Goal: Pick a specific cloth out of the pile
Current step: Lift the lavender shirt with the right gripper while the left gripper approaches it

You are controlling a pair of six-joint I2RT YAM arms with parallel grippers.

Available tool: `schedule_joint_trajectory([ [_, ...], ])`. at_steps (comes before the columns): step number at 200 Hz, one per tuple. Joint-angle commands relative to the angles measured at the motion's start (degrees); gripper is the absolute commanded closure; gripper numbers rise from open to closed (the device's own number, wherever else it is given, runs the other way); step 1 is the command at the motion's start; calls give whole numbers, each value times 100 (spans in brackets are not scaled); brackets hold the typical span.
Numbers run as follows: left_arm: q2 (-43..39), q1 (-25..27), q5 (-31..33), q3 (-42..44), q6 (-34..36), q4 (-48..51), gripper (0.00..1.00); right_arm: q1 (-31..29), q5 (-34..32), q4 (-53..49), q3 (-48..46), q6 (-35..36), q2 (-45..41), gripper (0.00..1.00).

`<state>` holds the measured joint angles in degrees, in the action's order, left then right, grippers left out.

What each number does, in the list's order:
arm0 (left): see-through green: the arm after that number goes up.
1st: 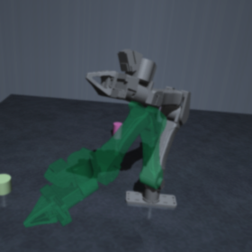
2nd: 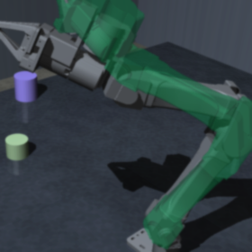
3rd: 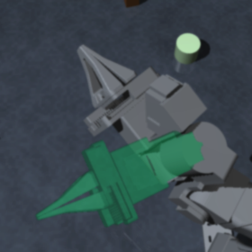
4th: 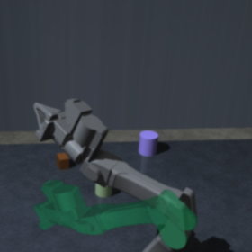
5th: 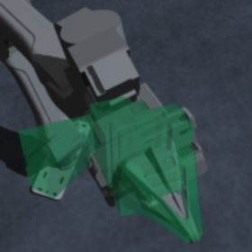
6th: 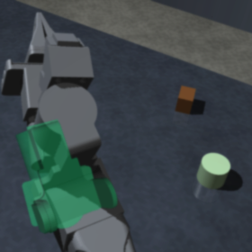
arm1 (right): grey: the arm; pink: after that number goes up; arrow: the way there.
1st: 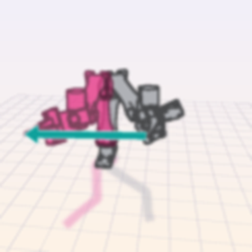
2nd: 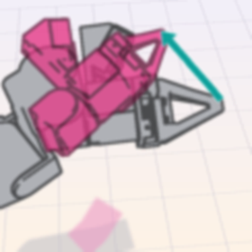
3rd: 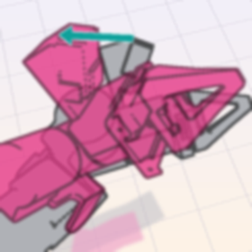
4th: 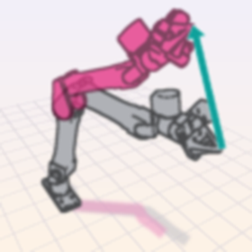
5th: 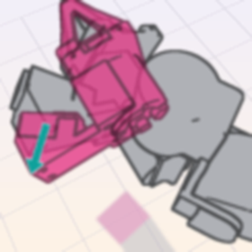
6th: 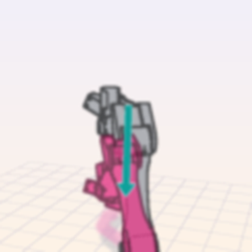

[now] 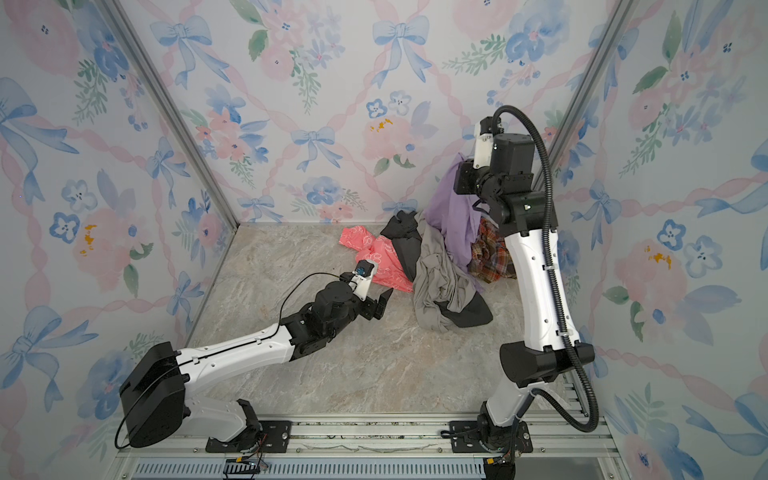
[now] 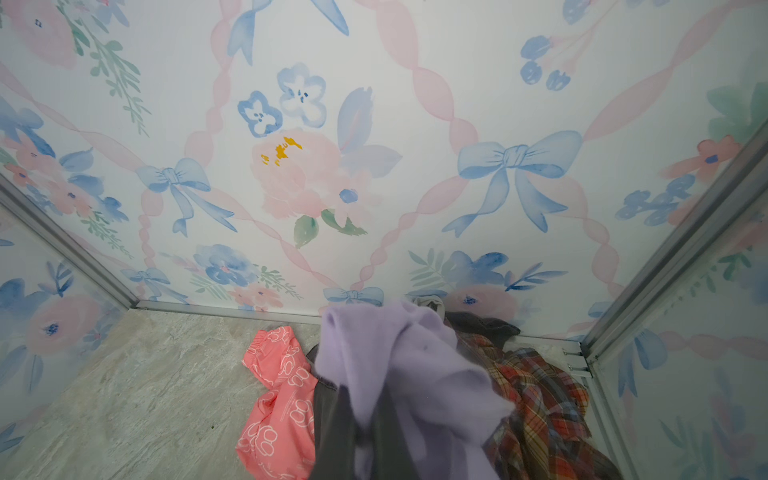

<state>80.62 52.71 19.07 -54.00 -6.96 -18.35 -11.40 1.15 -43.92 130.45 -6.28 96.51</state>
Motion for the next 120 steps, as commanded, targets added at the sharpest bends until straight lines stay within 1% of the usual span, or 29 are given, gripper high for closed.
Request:
schedule_joint_trajectory([
  [1,307,82,-25,-533,-138,-670,8,-109,176,387,-396,-175,-545,100],
  [15,675,128,-56,-928,-65,-743,7,-107,181,512,-804,-251,-834,100],
  [37,1243,147,-216,-1503,7,-1007,6,-87,364,804,-1428,-423,-1242,100],
  [51,1603,167,-437,-1840,81,-1233,6,-48,420,733,-1525,-468,-1331,100],
  [84,2409,178,-543,-2496,211,-1796,4,-21,681,796,-1910,-673,-1579,100],
  [120,3169,166,-796,-3072,313,-2335,2,41,940,774,-2071,-897,-1672,100],
])
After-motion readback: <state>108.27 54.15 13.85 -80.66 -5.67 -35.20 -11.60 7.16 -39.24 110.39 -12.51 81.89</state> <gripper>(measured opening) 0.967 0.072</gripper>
